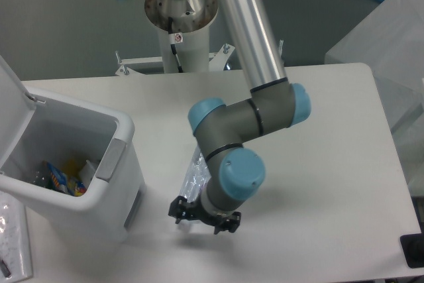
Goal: Place the trash in the trash can
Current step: 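Lower the gripper onto the cap end of the clear water bottle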
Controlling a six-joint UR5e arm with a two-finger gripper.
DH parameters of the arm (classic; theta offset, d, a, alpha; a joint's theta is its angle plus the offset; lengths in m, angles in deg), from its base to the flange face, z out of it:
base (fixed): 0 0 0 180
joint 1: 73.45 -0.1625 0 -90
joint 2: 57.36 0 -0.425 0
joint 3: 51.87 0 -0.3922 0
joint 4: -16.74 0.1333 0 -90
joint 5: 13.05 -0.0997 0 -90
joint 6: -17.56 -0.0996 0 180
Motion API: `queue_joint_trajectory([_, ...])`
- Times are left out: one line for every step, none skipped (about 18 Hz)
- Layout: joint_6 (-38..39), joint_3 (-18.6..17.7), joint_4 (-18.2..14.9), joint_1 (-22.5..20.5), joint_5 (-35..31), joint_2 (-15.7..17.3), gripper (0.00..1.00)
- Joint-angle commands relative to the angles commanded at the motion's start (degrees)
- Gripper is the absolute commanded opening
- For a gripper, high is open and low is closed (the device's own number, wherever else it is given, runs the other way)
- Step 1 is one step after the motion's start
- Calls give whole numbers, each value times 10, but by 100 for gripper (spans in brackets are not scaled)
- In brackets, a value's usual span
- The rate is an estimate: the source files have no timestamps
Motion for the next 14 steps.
queue_joint_trajectory([0, 0, 0, 3, -1, -2, 100])
queue_joint_trajectory([1, -1, -1, 4, -2, -3, 99])
queue_joint_trajectory([0, -3, -2, 4, -3, -4, 99])
queue_joint_trajectory([0, -4, -9, 4, -8, -4, 97])
queue_joint_trajectory([0, -4, -21, 4, -13, -4, 90])
queue_joint_trajectory([0, -3, -33, 5, -18, -4, 85])
queue_joint_trajectory([-1, -1, -40, 4, -18, -3, 80])
queue_joint_trajectory([-1, 1, -44, 4, -18, -3, 72])
queue_joint_trajectory([-1, 1, -44, 4, -18, -2, 65])
queue_joint_trajectory([0, 1, -43, 4, -18, -2, 59])
queue_joint_trajectory([0, 2, -42, 4, -18, -2, 54])
queue_joint_trajectory([0, 4, -40, 4, -18, -2, 47])
queue_joint_trajectory([0, 10, -42, 4, -18, -2, 39])
queue_joint_trajectory([0, 13, -42, 4, -18, -1, 33])
